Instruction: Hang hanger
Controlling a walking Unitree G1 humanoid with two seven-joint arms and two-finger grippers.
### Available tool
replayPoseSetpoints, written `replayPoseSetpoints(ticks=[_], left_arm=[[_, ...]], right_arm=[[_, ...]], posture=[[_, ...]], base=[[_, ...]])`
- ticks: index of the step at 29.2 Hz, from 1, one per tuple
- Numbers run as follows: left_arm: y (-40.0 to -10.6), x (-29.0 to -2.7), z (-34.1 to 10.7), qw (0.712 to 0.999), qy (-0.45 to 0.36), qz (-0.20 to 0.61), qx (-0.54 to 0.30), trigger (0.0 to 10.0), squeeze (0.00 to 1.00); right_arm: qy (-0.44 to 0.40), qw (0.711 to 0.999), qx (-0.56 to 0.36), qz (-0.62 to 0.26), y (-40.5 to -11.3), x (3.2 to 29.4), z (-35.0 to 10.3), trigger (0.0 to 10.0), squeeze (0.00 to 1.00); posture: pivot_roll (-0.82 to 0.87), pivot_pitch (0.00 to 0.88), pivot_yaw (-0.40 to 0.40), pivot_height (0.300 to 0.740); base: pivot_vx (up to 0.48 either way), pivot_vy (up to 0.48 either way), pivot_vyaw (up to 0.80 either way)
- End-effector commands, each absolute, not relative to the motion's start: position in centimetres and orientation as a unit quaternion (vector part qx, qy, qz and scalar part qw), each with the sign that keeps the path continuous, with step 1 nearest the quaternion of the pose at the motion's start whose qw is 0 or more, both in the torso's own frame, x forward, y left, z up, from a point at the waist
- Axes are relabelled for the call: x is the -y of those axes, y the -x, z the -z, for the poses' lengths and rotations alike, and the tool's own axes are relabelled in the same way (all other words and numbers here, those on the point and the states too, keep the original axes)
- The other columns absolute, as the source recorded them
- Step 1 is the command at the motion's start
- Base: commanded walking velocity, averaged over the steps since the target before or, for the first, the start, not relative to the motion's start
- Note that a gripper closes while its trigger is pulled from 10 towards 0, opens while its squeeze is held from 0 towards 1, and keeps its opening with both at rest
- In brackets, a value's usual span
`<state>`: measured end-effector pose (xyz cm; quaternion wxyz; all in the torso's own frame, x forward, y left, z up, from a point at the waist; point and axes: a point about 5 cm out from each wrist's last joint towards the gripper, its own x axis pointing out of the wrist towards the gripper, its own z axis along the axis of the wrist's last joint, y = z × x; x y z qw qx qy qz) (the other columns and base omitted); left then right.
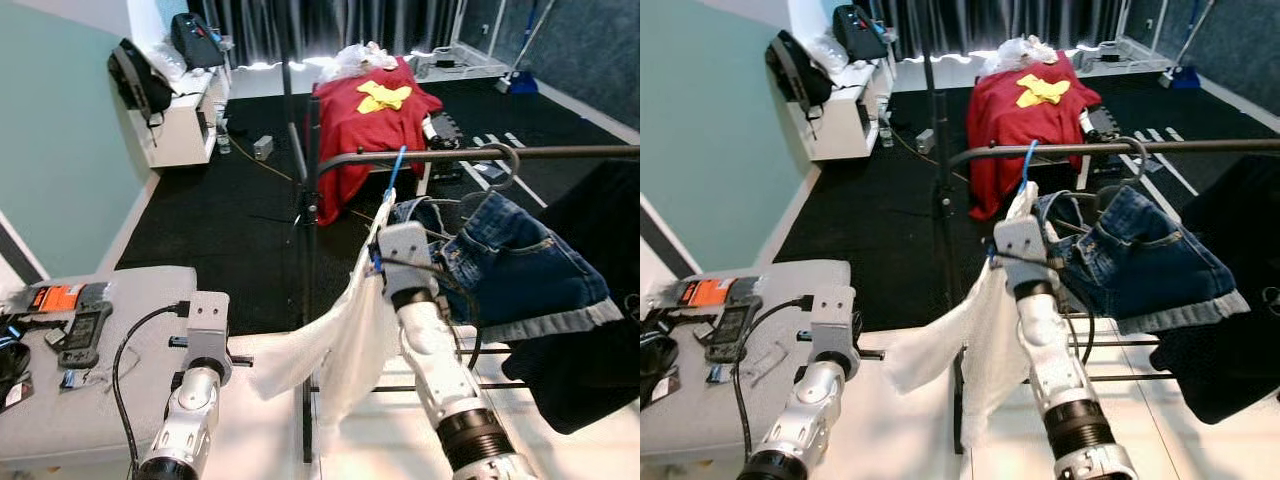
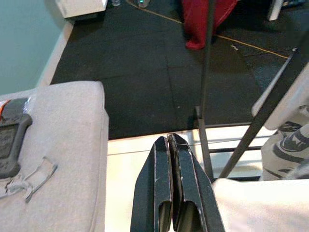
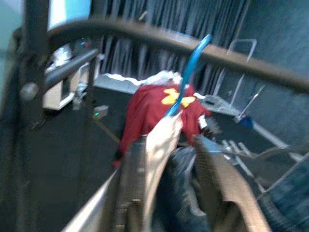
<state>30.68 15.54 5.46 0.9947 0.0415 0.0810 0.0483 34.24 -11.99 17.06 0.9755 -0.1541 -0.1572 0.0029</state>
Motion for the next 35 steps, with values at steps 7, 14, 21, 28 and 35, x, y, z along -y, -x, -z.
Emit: replayPoseSetpoints(ticks=[7, 14, 21, 28, 35], left_arm=[[-30.4, -15.7, -5.1, 0.994, -0.05, -0.044, -0.083, 10.0, 0.0], [-30.5, -16.0, -5.4, 0.995, -0.051, -0.043, -0.08, 10.0, 0.0], [-30.7, -15.9, -6.2, 0.995, -0.065, -0.034, -0.062, 10.0, 0.0], [-30.4, -16.5, -6.6, 0.995, -0.073, -0.041, -0.051, 10.0, 0.0], [-29.6, -17.7, -6.9, 0.993, -0.09, -0.049, -0.05, 10.0, 0.0]], right_arm=[[0.174, 0.974, 0.144, 0.019, -35.0, 12.9, -18.9, 10.0, 1.0], [0.176, 0.981, 0.085, -0.007, -36.4, 14.1, -19.0, 10.0, 1.0], [0.174, 0.982, 0.06, -0.038, -37.6, 14.8, -19.4, 10.0, 1.0], [0.18, 0.982, 0.049, -0.035, -38.7, 15.5, -20.1, 10.0, 1.0], [0.176, 0.983, 0.041, -0.036, -40.0, 16.4, -21.4, 10.0, 0.85]], posture=[[-0.11, 0.0, 0.049, 0.74], [-0.1, 0.0, 0.052, 0.74], [-0.08, 0.012, 0.038, 0.74], [-0.05, 0.036, 0.027, 0.74], [-0.01, 0.076, 0.027, 0.74]], base=[[0.0, 0.0, 0.0], [0.0, 0.0, 0.0], [0.0, 0.0, 0.0], [0.0, 0.0, 0.0], [0.0, 0.0, 0.0]])
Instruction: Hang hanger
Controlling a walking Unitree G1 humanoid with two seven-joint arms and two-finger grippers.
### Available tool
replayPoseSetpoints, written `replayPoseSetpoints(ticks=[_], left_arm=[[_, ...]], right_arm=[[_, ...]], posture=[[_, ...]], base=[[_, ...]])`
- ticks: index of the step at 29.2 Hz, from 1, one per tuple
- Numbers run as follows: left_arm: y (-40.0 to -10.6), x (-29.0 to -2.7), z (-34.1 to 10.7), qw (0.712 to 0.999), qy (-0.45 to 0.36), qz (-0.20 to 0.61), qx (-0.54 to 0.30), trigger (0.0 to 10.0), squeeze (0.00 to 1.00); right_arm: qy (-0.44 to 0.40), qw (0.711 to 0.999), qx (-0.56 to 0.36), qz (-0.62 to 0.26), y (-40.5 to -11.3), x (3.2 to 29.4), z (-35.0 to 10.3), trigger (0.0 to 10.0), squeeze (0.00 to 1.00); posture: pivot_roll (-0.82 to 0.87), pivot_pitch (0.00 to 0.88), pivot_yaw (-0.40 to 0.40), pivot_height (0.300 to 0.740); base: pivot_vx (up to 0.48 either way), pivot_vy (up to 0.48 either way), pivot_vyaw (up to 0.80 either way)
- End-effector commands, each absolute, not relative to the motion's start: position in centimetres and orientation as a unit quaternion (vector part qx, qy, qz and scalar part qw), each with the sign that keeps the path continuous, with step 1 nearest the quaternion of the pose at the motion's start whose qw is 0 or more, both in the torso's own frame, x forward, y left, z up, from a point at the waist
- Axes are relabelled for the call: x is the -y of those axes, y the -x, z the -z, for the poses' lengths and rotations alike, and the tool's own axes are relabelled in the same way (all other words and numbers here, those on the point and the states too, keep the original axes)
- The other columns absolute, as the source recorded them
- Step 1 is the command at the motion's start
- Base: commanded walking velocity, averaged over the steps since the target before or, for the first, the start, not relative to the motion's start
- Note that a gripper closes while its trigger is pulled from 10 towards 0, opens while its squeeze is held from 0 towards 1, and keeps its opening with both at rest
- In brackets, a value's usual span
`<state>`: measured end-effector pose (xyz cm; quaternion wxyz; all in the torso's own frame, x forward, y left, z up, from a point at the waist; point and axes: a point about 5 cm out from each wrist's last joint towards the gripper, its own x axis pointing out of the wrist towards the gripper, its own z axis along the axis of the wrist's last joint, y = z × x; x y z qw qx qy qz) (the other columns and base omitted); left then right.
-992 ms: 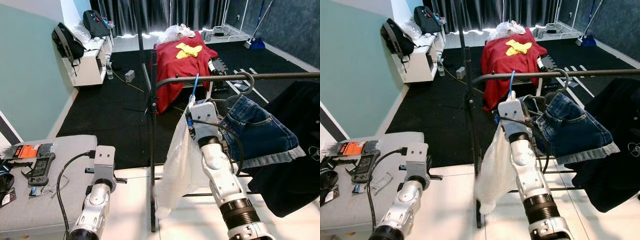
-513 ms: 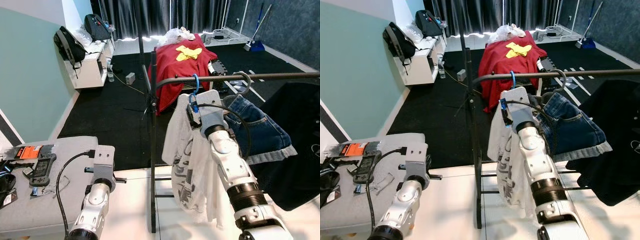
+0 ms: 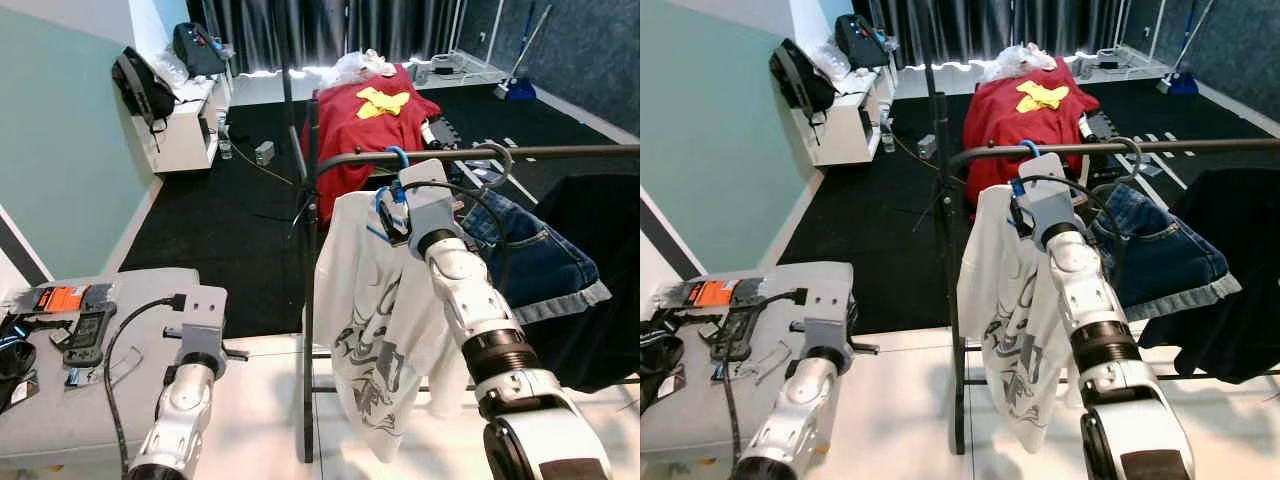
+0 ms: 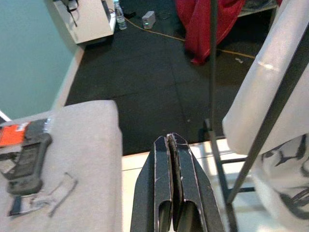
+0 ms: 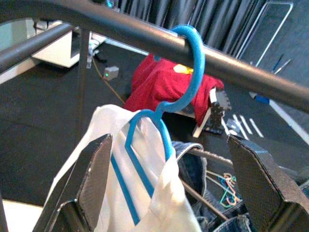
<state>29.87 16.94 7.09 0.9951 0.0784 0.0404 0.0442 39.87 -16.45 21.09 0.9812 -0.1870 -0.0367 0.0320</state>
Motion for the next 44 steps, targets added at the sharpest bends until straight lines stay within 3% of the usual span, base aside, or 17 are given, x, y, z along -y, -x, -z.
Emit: replayPoseSetpoints(ticks=[1, 2, 3, 24, 41, 42, 44], left_arm=[[-29.5, -17.8, -6.9, 0.993, -0.092, -0.049, -0.05, 10.0, 0.0], [-29.5, -17.8, -6.9, 0.993, -0.092, -0.049, -0.05, 10.0, 0.0], [-29.3, -17.9, -6.9, 0.993, -0.093, -0.051, -0.05, 10.0, 0.0], [-27.7, -19.6, -7.5, 0.99, -0.109, -0.064, -0.06, 10.0, 0.0], [-27.7, -19.9, -8.0, 0.99, -0.112, -0.066, -0.063, 10.0, 0.0], [-27.7, -19.8, -8.0, 0.99, -0.11, -0.065, -0.062, 10.0, 0.0], [-27.7, -19.8, -8.0, 0.99, -0.11, -0.065, -0.062, 10.0, 0.0]], right_arm=[[0.175, 0.983, 0.04, -0.037, -40.2, 16.5, -21.5, 10.0, 0.79], [0.175, 0.983, 0.04, -0.037, -40.2, 16.5, -21.5, 10.0, 0.79], [0.173, 0.983, 0.038, -0.039, -40.4, 16.7, -21.7, 10.0, 0.0], [0.184, 0.981, 0.035, -0.058, -41.7, 18.8, -24.1, 10.0, 0.0], [0.182, 0.98, 0.039, -0.064, -41.9, 18.9, -24.5, 10.0, 0.0], [0.182, 0.98, 0.042, -0.062, -41.9, 18.9, -24.6, 6.9, 0.0], [0.182, 0.98, 0.042, -0.062, -41.9, 18.9, -24.6, 6.9, 0.0]], posture=[[0.0, 0.078, 0.025, 0.74], [0.0, 0.078, 0.025, 0.74], [0.01, 0.087, 0.023, 0.74], [0.05, 0.135, 0.031, 0.74], [0.06, 0.129, 0.033, 0.74], [0.06, 0.131, 0.03, 0.74], [0.06, 0.131, 0.03, 0.74]], base=[[0.0, 0.0, 0.0], [0.0, 0.0, 0.0], [0.0, 0.0, 0.0], [0.0, 0.0, 0.0], [0.0, 0.0, 0.0], [0.0, 0.0, 0.0], [0.0, 0.0, 0.0]])
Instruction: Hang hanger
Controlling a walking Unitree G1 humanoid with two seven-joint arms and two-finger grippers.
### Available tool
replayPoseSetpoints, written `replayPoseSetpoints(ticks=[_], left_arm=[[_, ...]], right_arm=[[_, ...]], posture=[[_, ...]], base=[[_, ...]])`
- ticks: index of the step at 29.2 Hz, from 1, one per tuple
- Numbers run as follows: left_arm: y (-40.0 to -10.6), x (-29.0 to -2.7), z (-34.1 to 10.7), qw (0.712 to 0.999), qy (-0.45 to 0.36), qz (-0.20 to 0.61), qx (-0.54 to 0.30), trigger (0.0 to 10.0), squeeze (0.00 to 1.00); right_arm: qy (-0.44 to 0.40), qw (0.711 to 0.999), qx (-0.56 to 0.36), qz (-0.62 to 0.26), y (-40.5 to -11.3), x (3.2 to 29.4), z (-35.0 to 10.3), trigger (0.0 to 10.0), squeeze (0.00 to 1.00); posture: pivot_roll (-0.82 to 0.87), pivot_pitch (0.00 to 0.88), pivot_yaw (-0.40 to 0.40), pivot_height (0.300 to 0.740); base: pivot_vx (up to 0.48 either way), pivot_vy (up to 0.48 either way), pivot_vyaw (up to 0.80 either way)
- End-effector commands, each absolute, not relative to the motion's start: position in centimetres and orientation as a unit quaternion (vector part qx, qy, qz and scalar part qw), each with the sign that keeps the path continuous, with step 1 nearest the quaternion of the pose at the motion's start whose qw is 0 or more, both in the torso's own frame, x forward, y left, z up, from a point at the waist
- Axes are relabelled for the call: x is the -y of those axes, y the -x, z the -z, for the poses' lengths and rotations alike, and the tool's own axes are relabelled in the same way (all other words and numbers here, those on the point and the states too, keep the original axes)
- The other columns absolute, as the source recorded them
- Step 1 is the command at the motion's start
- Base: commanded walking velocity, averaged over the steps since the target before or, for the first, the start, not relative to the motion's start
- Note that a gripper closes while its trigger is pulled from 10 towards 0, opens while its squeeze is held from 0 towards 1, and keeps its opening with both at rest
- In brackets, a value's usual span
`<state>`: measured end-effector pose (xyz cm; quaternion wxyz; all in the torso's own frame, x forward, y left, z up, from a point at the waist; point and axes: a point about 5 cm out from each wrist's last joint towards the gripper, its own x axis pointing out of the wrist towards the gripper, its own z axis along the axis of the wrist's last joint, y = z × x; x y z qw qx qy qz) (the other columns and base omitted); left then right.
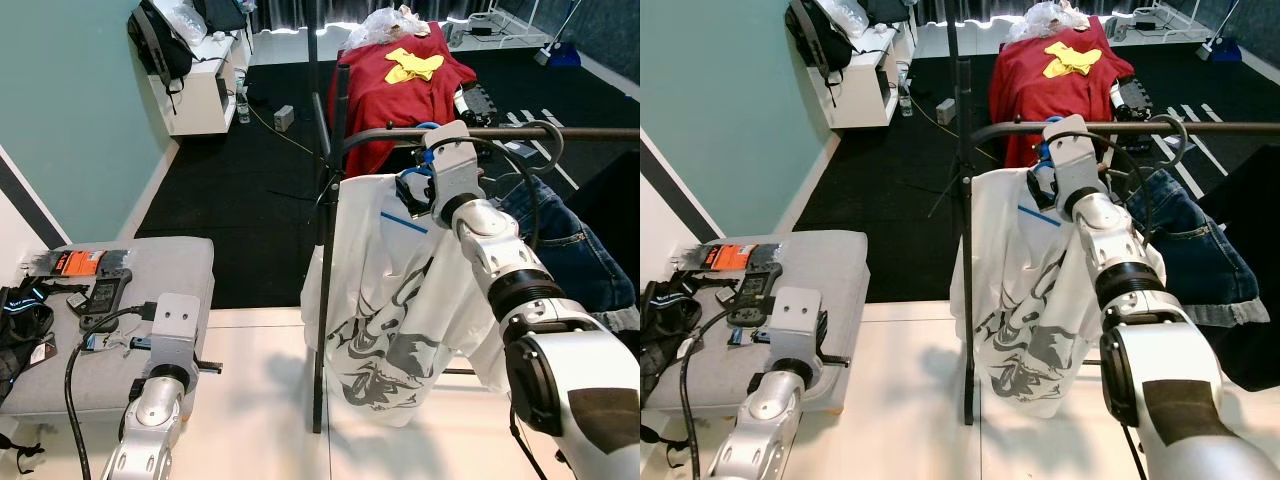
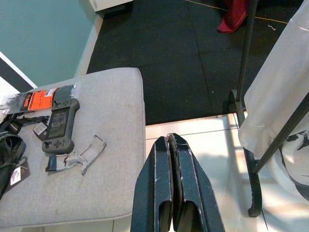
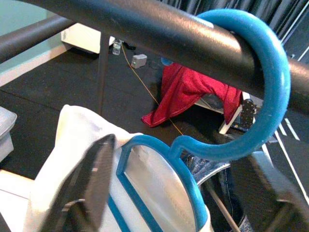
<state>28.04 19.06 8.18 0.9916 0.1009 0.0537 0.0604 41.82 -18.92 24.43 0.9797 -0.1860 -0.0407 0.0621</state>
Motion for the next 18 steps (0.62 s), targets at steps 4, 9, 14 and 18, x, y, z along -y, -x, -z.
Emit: replayPoseSetpoints(ticks=[4, 9, 14, 18], left_arm=[[-27.77, -19.69, -8.16, 0.99, -0.108, -0.065, -0.061, 10.0, 0.0], [-27.95, -19.78, -8.39, 0.991, -0.099, -0.068, -0.058, 10.0, 0.0], [-28.0, -19.62, -8.45, 0.991, -0.099, -0.065, -0.057, 10.0, 0.0], [-28.06, -19.55, -8.48, 0.991, -0.101, -0.061, -0.057, 10.0, 0.0]], right_arm=[[0.182, 0.981, 0.042, -0.059, -41.88, 19.07, -24.59, 3.9, 0.0], [0.181, 0.981, 0.043, -0.059, -41.83, 19.12, -24.39, 3.3, 0.0], [0.187, 0.98, 0.047, -0.053, -41.78, 19.38, -24.4, 2.4, 0.0], [0.189, 0.979, 0.053, -0.051, -41.78, 19.43, -24.59, 3.0, 0.0]], posture=[[0.06, 0.132, 0.032, 0.74], [0.06, 0.127, 0.034, 0.74], [0.06, 0.117, 0.037, 0.74], [0.06, 0.11, 0.042, 0.74]], base=[[0.0, 0.0, 0.0], [0.0, 0.0, 0.0], [0.0, 0.0, 0.0], [0.0, 0.0, 0.0]])
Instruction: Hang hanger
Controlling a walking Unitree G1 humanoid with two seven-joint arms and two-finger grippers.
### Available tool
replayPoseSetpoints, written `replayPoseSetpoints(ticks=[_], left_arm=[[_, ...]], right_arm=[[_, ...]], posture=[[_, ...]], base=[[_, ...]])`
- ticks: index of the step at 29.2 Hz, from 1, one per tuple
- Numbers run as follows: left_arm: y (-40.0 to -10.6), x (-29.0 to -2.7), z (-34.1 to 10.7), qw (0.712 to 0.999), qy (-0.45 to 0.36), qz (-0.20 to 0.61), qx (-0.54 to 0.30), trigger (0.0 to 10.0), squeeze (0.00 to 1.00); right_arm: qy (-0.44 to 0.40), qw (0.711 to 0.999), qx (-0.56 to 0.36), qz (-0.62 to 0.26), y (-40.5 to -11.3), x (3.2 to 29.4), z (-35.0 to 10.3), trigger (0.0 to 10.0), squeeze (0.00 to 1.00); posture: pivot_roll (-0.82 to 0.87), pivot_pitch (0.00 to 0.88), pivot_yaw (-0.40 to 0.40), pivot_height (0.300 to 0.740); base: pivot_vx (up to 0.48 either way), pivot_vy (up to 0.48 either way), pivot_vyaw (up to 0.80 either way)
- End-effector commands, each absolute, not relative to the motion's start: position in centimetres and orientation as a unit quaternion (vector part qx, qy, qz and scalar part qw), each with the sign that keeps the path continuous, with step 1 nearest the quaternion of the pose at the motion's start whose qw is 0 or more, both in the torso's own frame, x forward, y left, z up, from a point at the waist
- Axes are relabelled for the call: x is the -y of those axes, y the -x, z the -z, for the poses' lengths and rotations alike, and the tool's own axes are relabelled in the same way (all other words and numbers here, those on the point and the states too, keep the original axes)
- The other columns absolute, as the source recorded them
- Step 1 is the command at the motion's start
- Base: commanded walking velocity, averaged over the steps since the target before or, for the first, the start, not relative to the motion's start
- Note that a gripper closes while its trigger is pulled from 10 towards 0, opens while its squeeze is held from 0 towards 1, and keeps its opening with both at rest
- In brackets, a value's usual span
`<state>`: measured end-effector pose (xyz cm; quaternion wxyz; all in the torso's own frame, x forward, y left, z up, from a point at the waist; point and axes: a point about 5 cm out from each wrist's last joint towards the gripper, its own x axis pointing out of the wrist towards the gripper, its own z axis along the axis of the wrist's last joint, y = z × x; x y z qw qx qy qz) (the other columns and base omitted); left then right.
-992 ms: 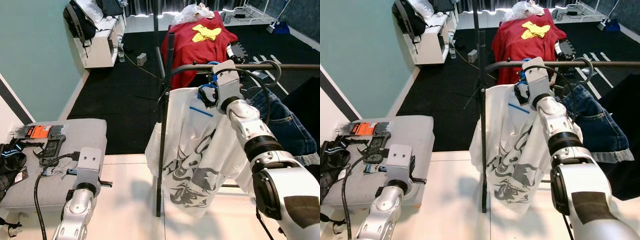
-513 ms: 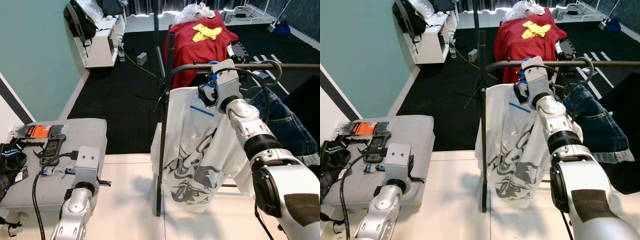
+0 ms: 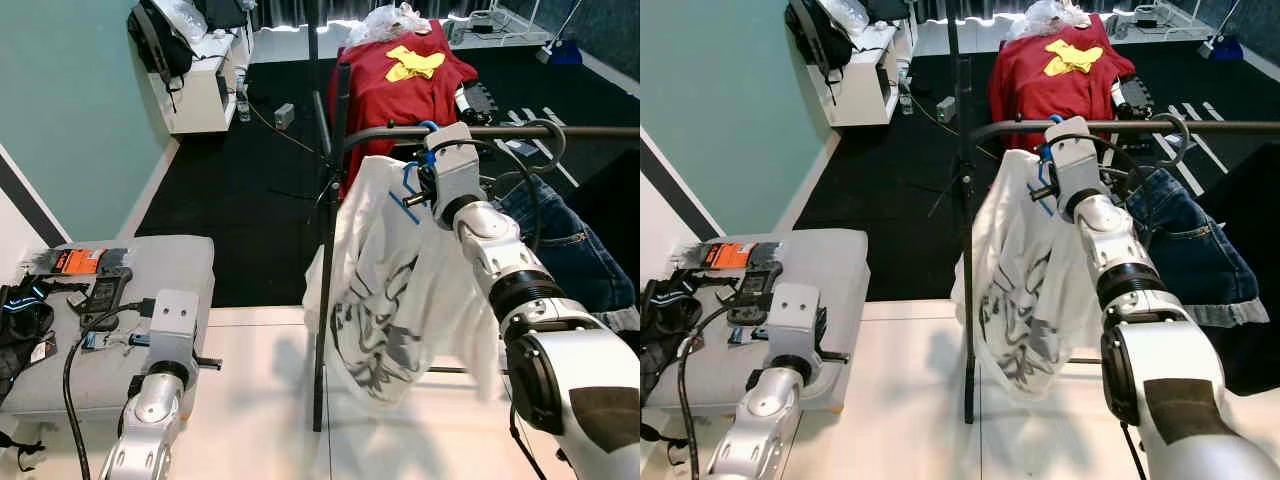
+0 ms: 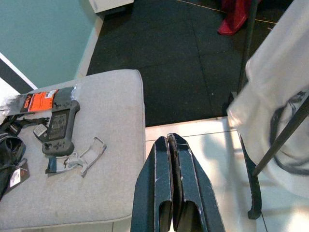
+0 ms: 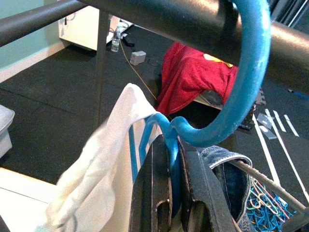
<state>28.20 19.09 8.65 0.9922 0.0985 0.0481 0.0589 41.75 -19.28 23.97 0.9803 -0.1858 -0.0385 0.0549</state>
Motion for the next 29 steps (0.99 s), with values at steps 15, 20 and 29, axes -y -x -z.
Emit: replayPoseSetpoints(ticks=[15, 20, 29], left_arm=[[-28.9, -19.1, -8.9, 0.992, -0.101, -0.049, -0.048, 10.0, 0.0], [-29.2, -18.9, -9.0, 0.993, -0.099, -0.043, -0.045, 10.0, 0.0], [-30.4, -18.1, -9.6, 0.995, -0.092, -0.021, -0.034, 10.0, 0.0]], right_arm=[[0.252, 0.956, 0.136, -0.071, -41.6, 17.0, -26.2, 2.8, 0.0], [0.307, 0.928, 0.192, -0.087, -40.8, 14.6, -25.9, 3.4, 0.0], [0.395, 0.891, 0.225, -0.006, -40.2, 14.6, -26.0, 0.0, 0.0]], posture=[[0.05, 0.058, 0.06, 0.74], [0.05, 0.053, 0.065, 0.74], [0.03, 0.012, 0.102, 0.74]], base=[[0.0, 0.0, 0.0], [0.0, 0.0, 0.0], [0.0, 0.0, 0.0]])
